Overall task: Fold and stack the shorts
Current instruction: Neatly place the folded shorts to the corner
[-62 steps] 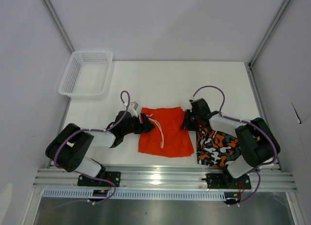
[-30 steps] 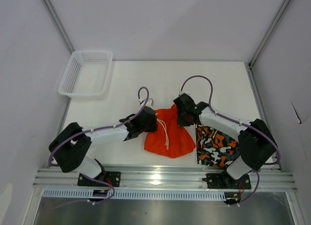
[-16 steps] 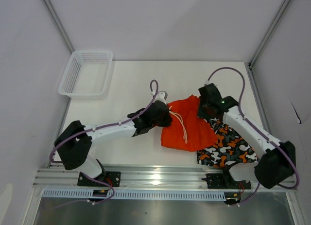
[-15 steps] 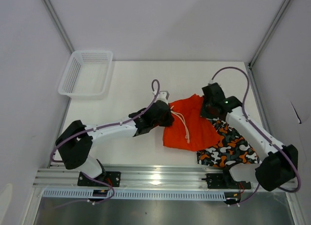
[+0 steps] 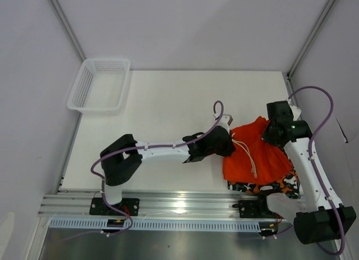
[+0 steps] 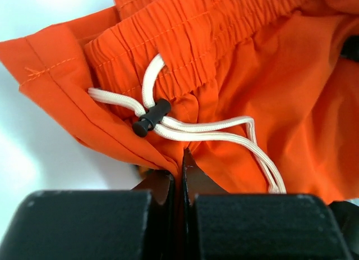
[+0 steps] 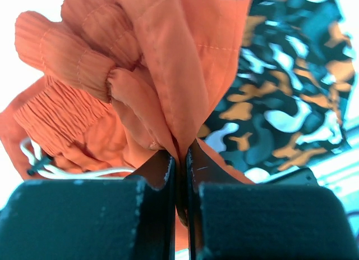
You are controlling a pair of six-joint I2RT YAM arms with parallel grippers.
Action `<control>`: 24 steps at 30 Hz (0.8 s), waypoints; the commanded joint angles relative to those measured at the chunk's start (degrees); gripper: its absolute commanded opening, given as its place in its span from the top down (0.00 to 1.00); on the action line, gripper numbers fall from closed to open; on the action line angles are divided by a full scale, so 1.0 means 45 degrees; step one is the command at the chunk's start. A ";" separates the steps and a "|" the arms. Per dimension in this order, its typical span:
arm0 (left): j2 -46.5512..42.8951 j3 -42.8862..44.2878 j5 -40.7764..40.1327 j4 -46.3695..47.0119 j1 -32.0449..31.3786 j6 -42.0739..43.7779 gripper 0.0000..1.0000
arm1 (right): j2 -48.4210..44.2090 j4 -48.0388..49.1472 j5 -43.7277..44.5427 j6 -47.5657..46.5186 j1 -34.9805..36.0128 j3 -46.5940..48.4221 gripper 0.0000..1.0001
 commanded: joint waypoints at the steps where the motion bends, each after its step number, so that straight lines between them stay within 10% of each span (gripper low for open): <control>1: 0.0512 0.1079 0.0280 0.0682 -0.0411 0.0121 1.00 | -0.0700 -0.0140 0.1261 0.0752 -0.0929 -0.0247 1.00; 24: 0.2563 0.1236 -0.0111 0.1972 -0.1329 0.0336 1.00 | -0.3279 0.3141 -0.0868 0.1964 -0.4818 -0.4408 1.00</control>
